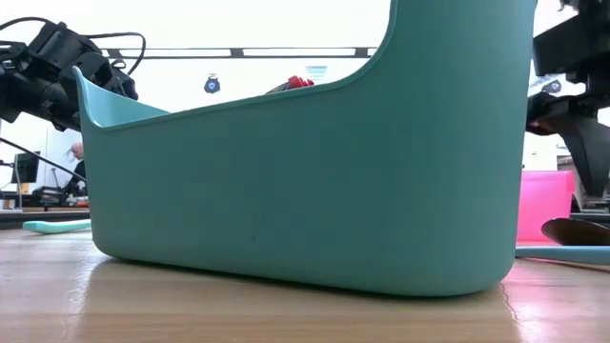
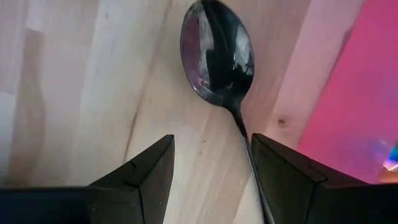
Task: Pick & Place Food Item
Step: Put the black spoon into the pink bin
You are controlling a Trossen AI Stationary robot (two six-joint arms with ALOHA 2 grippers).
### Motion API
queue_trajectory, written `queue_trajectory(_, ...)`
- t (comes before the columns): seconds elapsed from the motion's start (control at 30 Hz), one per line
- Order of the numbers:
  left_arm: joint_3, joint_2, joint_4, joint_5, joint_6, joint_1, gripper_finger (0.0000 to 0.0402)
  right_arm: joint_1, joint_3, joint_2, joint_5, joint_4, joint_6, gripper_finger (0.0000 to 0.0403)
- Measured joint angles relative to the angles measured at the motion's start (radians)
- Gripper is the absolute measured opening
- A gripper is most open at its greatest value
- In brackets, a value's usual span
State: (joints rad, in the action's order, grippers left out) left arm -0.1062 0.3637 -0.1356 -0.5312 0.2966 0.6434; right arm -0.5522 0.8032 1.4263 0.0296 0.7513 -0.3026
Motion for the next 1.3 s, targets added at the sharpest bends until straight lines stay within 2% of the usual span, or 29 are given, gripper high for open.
queue_trajectory(0.33, 0.0, 0.0, 0.0, 0.0, 0.0, 0.0, 0.0315, 0.001, -0.001, 0.102, 0.049, -0.009, 0.023, 0.0209)
queue_trajectory(0.6, 0.0, 0.0, 0.0, 0.0, 0.0, 0.0, 0.0315, 0.006, -0.008, 0.157, 0.043, -0.054, 0.023, 0.0209)
queue_trajectory(1.17, 0.0, 0.0, 0.0, 0.0, 0.0, 0.0, 0.0315, 0.01, -0.019, 0.151, 0.0, -0.078, 0.044, 0.0209)
queue_trajectory(1.3, 0.0, 0.0, 0.0, 0.0, 0.0, 0.0, 0.0315, 0.01, -0.019, 0.151, 0.0, -0.081, 0.044, 0.0186)
